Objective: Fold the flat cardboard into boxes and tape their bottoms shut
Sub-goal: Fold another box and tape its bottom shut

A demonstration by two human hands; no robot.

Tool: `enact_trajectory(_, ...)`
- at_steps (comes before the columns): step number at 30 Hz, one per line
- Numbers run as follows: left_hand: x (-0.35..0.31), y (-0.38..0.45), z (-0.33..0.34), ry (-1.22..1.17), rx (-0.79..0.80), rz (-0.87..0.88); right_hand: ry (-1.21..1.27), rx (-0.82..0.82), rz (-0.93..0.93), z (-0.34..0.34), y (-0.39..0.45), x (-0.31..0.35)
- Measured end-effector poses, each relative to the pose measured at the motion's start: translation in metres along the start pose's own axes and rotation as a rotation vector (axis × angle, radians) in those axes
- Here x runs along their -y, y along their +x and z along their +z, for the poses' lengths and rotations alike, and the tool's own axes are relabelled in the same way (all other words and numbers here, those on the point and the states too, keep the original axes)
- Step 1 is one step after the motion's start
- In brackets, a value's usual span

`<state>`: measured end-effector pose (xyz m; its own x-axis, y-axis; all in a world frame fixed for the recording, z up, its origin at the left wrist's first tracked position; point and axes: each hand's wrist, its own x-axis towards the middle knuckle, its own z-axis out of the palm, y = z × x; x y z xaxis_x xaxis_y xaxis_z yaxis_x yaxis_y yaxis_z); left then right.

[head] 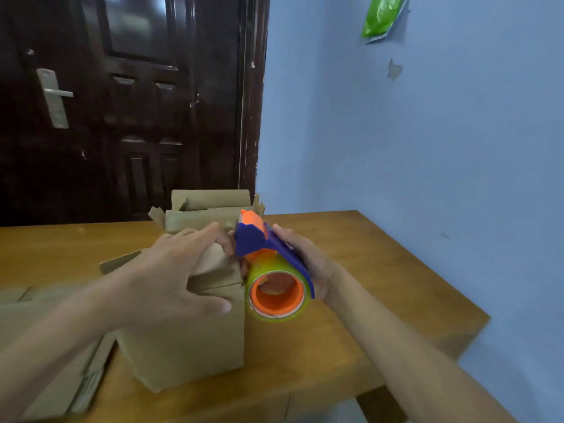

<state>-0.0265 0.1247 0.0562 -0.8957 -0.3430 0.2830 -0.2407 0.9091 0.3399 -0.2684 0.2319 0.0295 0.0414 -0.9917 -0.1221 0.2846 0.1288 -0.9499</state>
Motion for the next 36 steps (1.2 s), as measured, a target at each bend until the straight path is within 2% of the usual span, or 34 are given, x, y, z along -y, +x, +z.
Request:
enact_trajectory(3, -0.001, 0.001, -0.005, -0.224, -0.126, -0.063, 0.005, 0.074, -0.011, -0.003, -0.001, -0.002)
enact_trajectory(7, -0.001, -0.001, -0.008, -0.323, -0.155, -0.071, -0.011, 0.048, 0.025, -0.01, 0.008, -0.001)
enact_trajectory(12, -0.001, -0.001, -0.006, -0.227, -0.151, 0.032, -0.11, -0.019, 0.038, -0.013, 0.007, 0.011)
enact_trajectory(19, -0.001, 0.002, -0.005, -0.214, -0.167, -0.039, -0.209, -0.002, 0.149, -0.017, 0.011, 0.016)
enact_trajectory(29, -0.006, -0.004, -0.005, -0.052, -0.151, -0.074, -0.194, 0.095, 0.184, -0.018, 0.016, 0.013)
enact_trajectory(36, -0.013, -0.005, -0.005, -0.052, -0.161, -0.113, -0.166, 0.18, 0.246, -0.023, 0.02, 0.022)
